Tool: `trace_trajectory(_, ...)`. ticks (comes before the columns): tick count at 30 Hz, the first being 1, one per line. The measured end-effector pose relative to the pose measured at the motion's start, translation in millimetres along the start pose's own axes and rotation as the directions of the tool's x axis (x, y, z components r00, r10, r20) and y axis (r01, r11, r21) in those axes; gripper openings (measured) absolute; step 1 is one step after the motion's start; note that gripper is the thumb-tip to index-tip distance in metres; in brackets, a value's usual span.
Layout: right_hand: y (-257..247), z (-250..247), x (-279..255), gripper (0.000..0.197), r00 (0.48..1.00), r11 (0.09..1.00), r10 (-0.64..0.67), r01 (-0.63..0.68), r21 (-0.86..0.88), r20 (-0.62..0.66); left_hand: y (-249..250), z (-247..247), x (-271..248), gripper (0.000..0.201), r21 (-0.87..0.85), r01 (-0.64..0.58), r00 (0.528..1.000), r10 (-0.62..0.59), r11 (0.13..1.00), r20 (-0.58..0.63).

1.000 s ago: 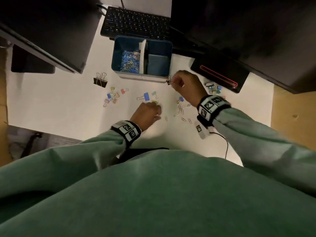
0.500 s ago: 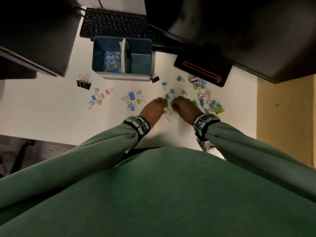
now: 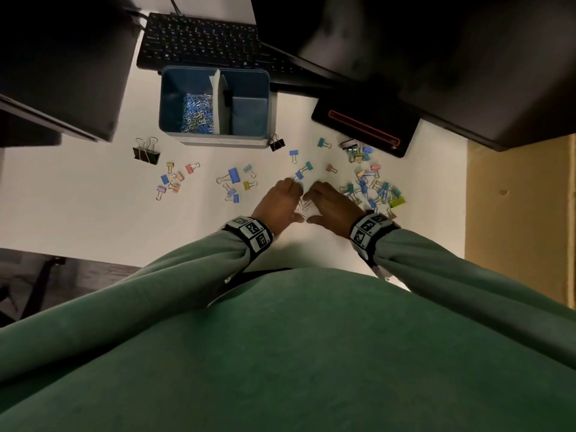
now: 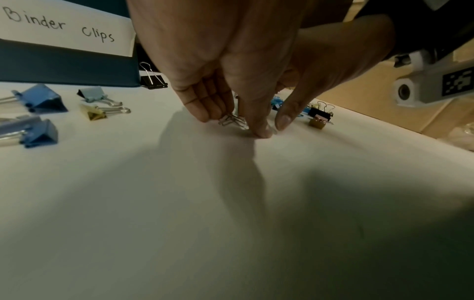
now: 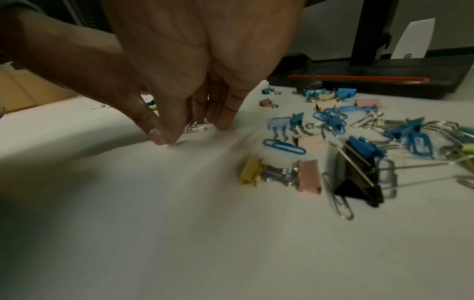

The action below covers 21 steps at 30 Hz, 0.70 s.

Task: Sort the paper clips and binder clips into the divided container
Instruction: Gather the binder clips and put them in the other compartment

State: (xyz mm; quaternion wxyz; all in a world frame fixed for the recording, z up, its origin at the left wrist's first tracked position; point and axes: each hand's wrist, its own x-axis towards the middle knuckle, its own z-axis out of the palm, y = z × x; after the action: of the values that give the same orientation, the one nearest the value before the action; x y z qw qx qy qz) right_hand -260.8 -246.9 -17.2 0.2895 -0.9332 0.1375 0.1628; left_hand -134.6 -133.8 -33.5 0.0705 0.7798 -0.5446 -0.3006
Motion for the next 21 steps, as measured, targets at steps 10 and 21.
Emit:
trace_trajectory(10, -12, 7, 17, 0.011, 0.998, 0.996, 0.046, -0.042, -0.082, 0.045, -16, -2, -4, 0.017, -0.058, 0.047, 0.999, -0.046, 0.997, 0.02)
trace_trajectory(21, -2, -3, 13, 0.005, 0.97, 0.928, 0.242, -0.241, 0.285, 0.033, -36, -5, -14, 0.009, -0.085, -0.047, 0.995, 0.054, 0.995, 0.088)
